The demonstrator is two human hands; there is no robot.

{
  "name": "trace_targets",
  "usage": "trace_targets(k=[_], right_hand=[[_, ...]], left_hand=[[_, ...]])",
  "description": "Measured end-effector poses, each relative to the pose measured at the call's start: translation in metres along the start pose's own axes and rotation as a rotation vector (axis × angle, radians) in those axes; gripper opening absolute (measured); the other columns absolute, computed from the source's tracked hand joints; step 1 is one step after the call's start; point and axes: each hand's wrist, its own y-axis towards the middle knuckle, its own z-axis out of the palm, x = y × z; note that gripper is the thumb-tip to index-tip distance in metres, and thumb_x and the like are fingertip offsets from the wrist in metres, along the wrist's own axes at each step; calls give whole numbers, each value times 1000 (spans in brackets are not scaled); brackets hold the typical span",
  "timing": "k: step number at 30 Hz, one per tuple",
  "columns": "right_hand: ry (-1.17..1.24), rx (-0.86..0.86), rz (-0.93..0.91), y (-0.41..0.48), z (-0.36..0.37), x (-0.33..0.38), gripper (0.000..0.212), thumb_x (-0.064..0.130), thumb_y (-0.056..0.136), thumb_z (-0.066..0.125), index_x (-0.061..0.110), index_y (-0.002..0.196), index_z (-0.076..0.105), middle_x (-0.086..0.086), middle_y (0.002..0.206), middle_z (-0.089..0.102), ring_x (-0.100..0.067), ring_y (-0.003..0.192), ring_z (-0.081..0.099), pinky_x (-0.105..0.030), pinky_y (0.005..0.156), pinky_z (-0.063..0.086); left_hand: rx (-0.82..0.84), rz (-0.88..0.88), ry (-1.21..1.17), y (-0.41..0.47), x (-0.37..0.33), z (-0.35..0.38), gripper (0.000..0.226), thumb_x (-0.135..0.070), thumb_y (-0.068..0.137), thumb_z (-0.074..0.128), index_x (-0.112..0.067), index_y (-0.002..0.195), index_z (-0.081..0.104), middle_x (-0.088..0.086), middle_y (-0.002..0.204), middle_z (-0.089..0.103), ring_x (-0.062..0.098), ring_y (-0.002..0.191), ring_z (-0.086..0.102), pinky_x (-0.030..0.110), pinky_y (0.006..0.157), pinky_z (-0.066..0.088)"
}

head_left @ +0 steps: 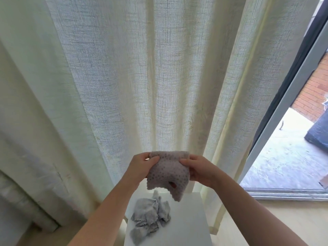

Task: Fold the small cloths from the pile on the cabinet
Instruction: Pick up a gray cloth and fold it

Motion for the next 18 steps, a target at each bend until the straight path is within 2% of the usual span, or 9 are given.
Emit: trace_targets(k=[2, 4, 7, 9, 11, 13, 14, 16, 18], right_hand=[[-51, -20, -71, -2, 1, 4, 22, 16, 98, 56, 7, 117, 64, -14, 97, 69, -27, 86, 68, -35, 72, 58], [3, -2, -126, -4, 0, 8, 22, 14, 99, 54, 8, 118, 63, -15, 98, 67, -29, 88, 65, -40, 79, 55], [144, 72, -247, -13, -1, 18, 22, 7, 96, 51, 8, 113, 67, -10, 92, 70, -21, 82, 68, -30, 74, 59], [144, 98, -328, -17, -3, 22, 24, 5, 92, 53, 9, 101, 74, -10, 92, 72, -21, 85, 69, -29, 76, 59], [113, 112, -367, -20, -5, 25, 29, 5, 95, 51, 12, 86, 78, -8, 88, 72, -20, 84, 67, -30, 75, 57], [37, 137, -388, -23, -7, 28, 31, 13, 91, 48, 11, 77, 76, -7, 82, 69, -19, 80, 65, -29, 73, 54], [-11, 138, -403, -25, -8, 30, 31, 14, 90, 48, 11, 74, 74, -7, 80, 68, -19, 80, 64, -28, 73, 52], [-159, 88, -453, -27, -8, 32, 30, 9, 93, 54, 11, 69, 72, -4, 78, 69, -16, 82, 66, -26, 76, 53], [-305, 2, -514, -25, -7, 32, 22, 1, 87, 67, 15, 71, 71, 2, 76, 69, -10, 79, 65, -24, 77, 53]], left_hand=[[9, 36, -20, -2, -1, -2, 9, -18, 91, 65, -22, 95, 72, 2, 88, 74, 18, 79, 72, 30, 63, 58], [57, 51, -124, -5, -4, -4, 13, -14, 93, 61, -20, 100, 72, 3, 83, 74, 18, 71, 70, 29, 60, 57], [145, 106, -321, -13, -14, -10, 22, -4, 96, 51, -13, 99, 71, 3, 70, 69, 12, 57, 61, 20, 51, 50], [212, 163, -345, -18, -17, -17, 31, 3, 98, 41, -5, 92, 69, 4, 68, 68, 11, 56, 60, 20, 51, 50], [268, 226, -268, -20, -18, -25, 33, 3, 98, 36, 5, 91, 68, 12, 76, 69, 17, 65, 64, 28, 60, 56], [279, 289, -137, -21, -21, -31, 29, -5, 99, 44, 9, 92, 68, 20, 80, 66, 21, 72, 63, 31, 67, 57], [255, 314, -68, -22, -22, -33, 22, -5, 96, 52, 6, 87, 69, 19, 76, 65, 19, 70, 62, 28, 66, 55], [205, 353, 52, -22, -24, -34, 12, 1, 85, 68, -5, 75, 67, 4, 67, 64, 11, 64, 59, 20, 64, 50], [182, 377, 171, -22, -24, -35, 20, 4, 79, 73, -11, 78, 60, -11, 62, 59, 5, 59, 53, 16, 61, 45]])
